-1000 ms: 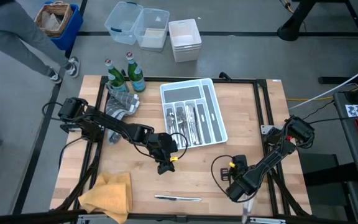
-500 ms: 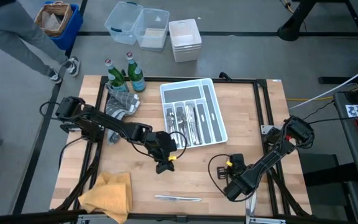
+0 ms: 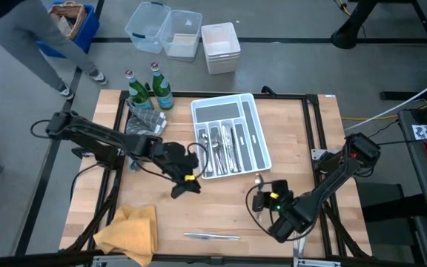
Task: Sort silverware
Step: Put the silver spoon into the silverware tray
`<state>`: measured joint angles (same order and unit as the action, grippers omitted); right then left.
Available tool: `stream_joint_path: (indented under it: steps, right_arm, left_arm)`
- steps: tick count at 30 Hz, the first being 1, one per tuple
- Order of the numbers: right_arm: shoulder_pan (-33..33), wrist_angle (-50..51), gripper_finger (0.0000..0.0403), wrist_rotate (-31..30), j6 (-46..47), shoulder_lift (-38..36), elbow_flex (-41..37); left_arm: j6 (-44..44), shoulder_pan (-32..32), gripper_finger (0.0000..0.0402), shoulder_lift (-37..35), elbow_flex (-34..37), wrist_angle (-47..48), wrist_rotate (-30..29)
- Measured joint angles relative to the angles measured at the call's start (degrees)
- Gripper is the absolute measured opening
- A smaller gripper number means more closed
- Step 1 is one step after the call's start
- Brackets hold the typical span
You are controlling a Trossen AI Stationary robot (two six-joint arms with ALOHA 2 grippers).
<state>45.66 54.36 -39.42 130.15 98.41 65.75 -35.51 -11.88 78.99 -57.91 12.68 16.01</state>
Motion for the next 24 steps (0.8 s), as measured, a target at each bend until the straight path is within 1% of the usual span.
stream_joint_path:
  steps: [3,5,9,12,13,15,19,21,24]
  right_arm:
    - [-0.8,-3.5,0.0004,-8.8,-1.4,-0.6,0.3]
    - [-2.0,-6.5,0.0004,-12.1,-4.2,-0.5,0.3]
    - [-6.5,-13.5,0.0004,-13.4,-14.3,-0.5,0.3]
    - [-11.0,-20.5,0.0004,-13.4,-25.4,-0.5,0.3]
    - [-12.6,-23.1,0.0004,-12.9,-29.6,-0.5,0.3]
    - [-16.4,-28.6,0.0004,-9.5,-39.2,-0.5,0.3]
    - [-24.7,-39.8,0.0004,0.8,-57.3,-0.5,0.3]
    - [-28.8,-44.0,0.0004,4.3,-62.8,-0.5,0.3]
    - [-35.1,-46.7,0.0004,10.0,-67.6,-0.5,0.3]
  left_arm:
    - [0.1,0.0,0.0086,-2.7,0.0,3.3,-3.4]
    - [0.3,0.0,0.0086,-4.3,0.0,5.4,-6.7]
    - [0.0,0.0,0.0086,-6.4,0.0,8.2,-13.0]
    - [0.0,0.0,0.0086,-6.7,0.0,8.2,-15.2]
    - [-0.1,0.0,0.0086,-6.7,0.0,8.3,-15.4]
    - [-0.3,0.0,0.0086,-6.6,0.0,8.3,-15.4]
    - [-0.4,-0.1,0.0086,-6.4,0.0,8.4,-15.4]
    - [-0.4,-0.2,0.0086,-6.5,0.0,8.3,-15.4]
    - [-0.5,-0.5,0.0086,-6.5,0.0,9.0,-15.4]
